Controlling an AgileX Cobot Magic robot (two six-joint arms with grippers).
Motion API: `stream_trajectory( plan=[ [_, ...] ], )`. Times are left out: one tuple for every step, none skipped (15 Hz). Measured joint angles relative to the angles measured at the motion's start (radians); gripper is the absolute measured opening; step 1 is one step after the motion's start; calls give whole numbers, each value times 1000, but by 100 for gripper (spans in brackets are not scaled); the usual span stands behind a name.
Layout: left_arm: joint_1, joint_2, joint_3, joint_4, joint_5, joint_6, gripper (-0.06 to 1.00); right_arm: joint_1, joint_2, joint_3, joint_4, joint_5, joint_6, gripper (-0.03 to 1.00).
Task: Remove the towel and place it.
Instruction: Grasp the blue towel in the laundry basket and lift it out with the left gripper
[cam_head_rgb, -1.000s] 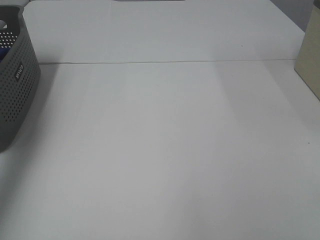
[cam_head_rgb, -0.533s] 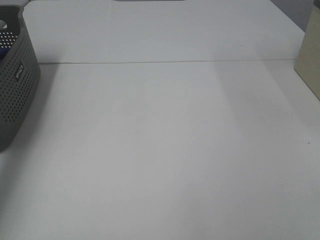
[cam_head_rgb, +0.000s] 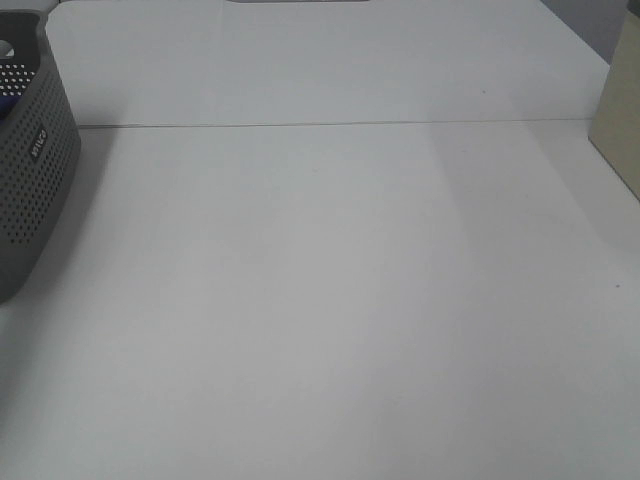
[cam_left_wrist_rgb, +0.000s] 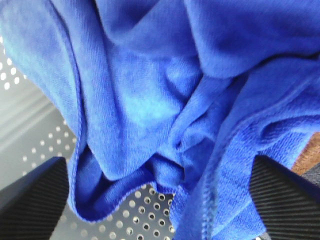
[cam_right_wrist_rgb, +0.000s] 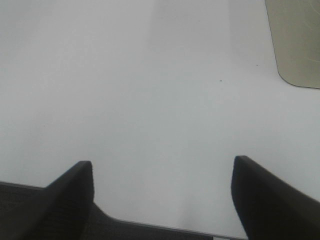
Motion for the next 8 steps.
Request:
stream_trajectory(
  plan=[
    [0, 0, -1, -9, 28, 37, 88, 0, 0, 0, 0, 0, 0, 76],
    [0, 0, -2, -12, 62, 67, 85, 0, 0, 0, 0, 0, 0, 76],
    [2, 0, -2, -12, 90, 82, 81, 0, 0, 0, 0, 0, 0, 76],
    [9, 0, -2, -14, 101, 89, 74, 0, 0, 0, 0, 0, 0, 76],
    [17, 0, -2, -14, 103, 91, 66, 0, 0, 0, 0, 0, 0, 76],
    [24, 0, -2, -14, 107, 92, 60, 0, 0, 0, 0, 0, 0, 76],
    [24, 0, -2, -15, 99, 92, 54, 0, 0, 0, 0, 0, 0, 76],
    [24, 0, -2, -22, 74, 92, 51, 0, 0, 0, 0, 0, 0, 76]
  ],
)
